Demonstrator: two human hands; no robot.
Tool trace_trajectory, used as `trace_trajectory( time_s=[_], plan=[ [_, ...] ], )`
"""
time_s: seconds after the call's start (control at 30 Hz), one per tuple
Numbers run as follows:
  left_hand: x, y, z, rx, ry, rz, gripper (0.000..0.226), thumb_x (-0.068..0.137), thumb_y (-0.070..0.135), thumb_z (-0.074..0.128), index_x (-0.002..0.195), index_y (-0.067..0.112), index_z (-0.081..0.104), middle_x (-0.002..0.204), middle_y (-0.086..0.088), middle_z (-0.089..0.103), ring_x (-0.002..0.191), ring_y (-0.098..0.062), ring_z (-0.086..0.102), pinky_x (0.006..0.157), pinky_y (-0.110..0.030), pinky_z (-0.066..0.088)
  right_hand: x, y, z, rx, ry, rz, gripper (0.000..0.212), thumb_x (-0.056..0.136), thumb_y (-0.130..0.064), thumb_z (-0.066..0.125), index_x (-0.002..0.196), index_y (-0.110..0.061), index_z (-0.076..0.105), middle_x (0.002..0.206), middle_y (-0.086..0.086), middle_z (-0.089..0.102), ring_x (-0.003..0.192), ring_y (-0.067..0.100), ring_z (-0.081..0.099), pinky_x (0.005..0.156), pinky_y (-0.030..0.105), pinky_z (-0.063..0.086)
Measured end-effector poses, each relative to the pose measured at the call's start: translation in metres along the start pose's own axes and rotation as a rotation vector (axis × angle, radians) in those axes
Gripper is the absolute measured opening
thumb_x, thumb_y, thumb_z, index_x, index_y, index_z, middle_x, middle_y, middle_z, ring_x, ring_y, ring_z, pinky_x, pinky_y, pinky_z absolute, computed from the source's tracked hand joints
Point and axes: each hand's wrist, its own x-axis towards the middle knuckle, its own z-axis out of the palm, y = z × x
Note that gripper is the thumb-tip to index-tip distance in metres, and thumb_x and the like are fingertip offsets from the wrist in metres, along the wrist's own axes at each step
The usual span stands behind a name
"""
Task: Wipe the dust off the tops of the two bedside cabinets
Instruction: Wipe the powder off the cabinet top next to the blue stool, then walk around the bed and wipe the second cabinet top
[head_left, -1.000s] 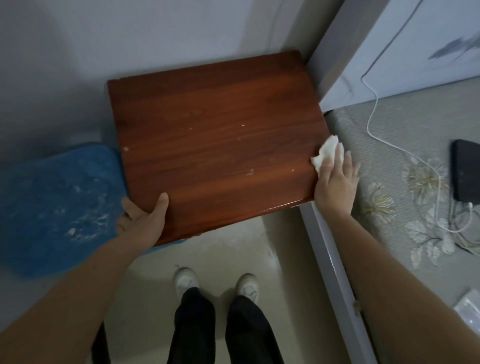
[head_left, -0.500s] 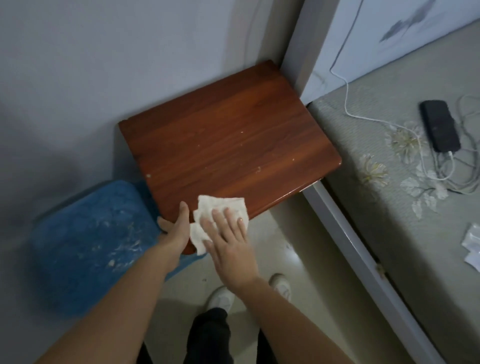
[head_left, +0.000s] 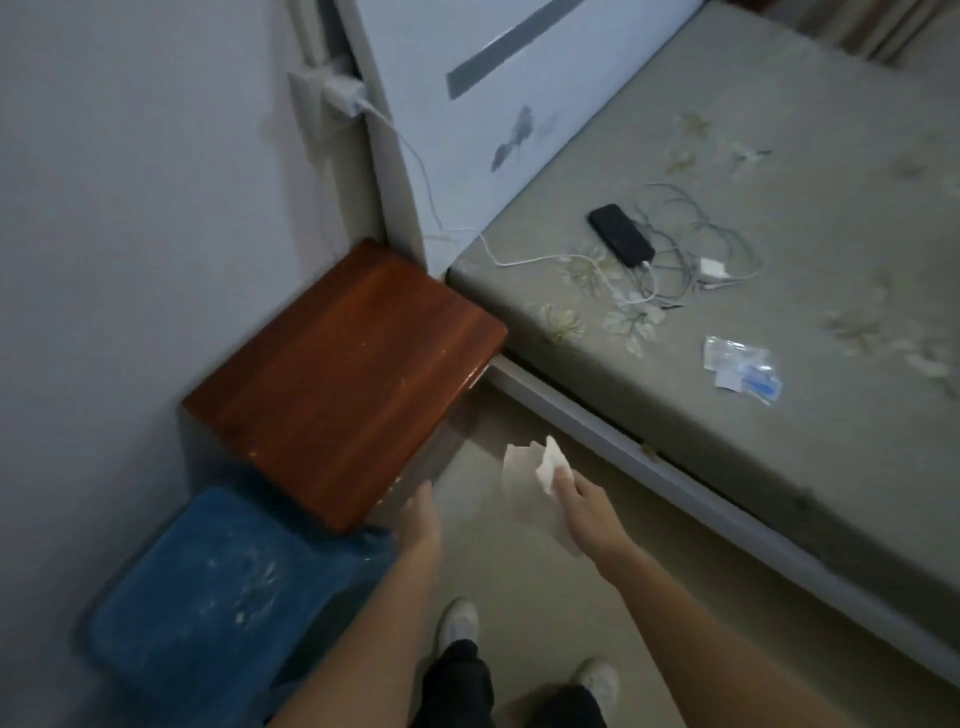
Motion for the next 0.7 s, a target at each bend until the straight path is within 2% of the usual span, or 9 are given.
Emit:
trace_trajectory(
  time_s=[0.07,0.17,0.27,0.37,0.5,0.57,0.7],
  plan=[
    [-0.019,0.001,0.048,0.196,-0.083,0.053,0.053,0.098,0.039,0.034,0.136,0.005,0.047,0.141,-0.016,0.048,0.129,-0.032,0.044,0.110,-0.041,0.033,-0.025,0.011,-0.053,0.070,0.105,0.016,0.027,0.102,-0.035,0.033,0.107,-0.022,0.056,0.087,-0.003,0.061,0.077,0.014,0.058,0.069,0.030,0.047],
    [-0.071,0.002,0.129,0.441,-0.255,0.170,0.050,0.097,0.041,0.038,0.134,0.010,0.049,0.136,-0.013,0.051,0.126,-0.032,0.045,0.108,-0.040,0.033,-0.064,0.043,-0.132,0.189,0.289,0.051,0.034,0.102,-0.034,0.035,0.118,-0.016,0.059,0.103,0.005,0.062,0.085,0.015,0.058,0.069,0.028,0.046],
    [-0.151,-0.003,0.212,0.700,-0.459,0.391,0.046,0.098,0.039,0.038,0.133,0.012,0.049,0.136,-0.013,0.051,0.125,-0.031,0.046,0.103,-0.039,0.036,-0.112,0.087,-0.205,0.303,0.497,0.084,0.036,0.101,-0.033,0.039,0.110,-0.011,0.065,0.106,0.008,0.065,0.091,0.019,0.060,0.070,0.027,0.046],
    [-0.221,-0.030,0.293,1.025,-0.647,0.653,0.046,0.100,0.036,0.032,0.134,0.010,0.049,0.140,-0.011,0.048,0.128,-0.031,0.043,0.107,-0.038,0.033,-0.169,0.138,-0.268,0.397,0.717,0.107,0.035,0.100,-0.030,0.041,0.099,-0.009,0.068,0.092,0.003,0.066,0.081,0.014,0.057,0.066,0.026,0.043],
    [-0.306,-0.103,0.383,1.386,-0.850,0.992,0.043,0.101,0.032,0.028,0.133,0.014,0.049,0.142,-0.010,0.046,0.127,-0.031,0.043,0.106,-0.038,0.032,-0.248,0.226,-0.330,0.509,0.993,0.157,0.033,0.097,-0.029,0.047,0.074,-0.015,0.066,0.069,-0.003,0.059,0.066,0.013,0.051,0.061,0.030,0.038],
    [-0.349,-0.149,0.417,1.505,-0.930,1.131,0.041,0.100,0.030,0.030,0.130,0.012,0.051,0.141,-0.011,0.049,0.126,-0.032,0.044,0.105,-0.037,0.032,-0.288,0.274,-0.354,0.545,1.089,0.202,0.036,0.096,-0.029,0.050,0.066,-0.012,0.061,0.061,-0.002,0.053,0.061,0.014,0.046,0.058,0.030,0.034],
    [-0.430,-0.238,0.478,1.598,-1.079,1.253,0.039,0.099,0.029,0.033,0.124,0.008,0.055,0.132,-0.014,0.054,0.121,-0.034,0.046,0.101,-0.037,0.035,-0.367,0.363,-0.408,0.592,1.251,0.278,0.041,0.095,-0.032,0.052,0.074,0.002,0.061,0.064,0.002,0.053,0.061,0.015,0.047,0.055,0.029,0.034]
  ],
)
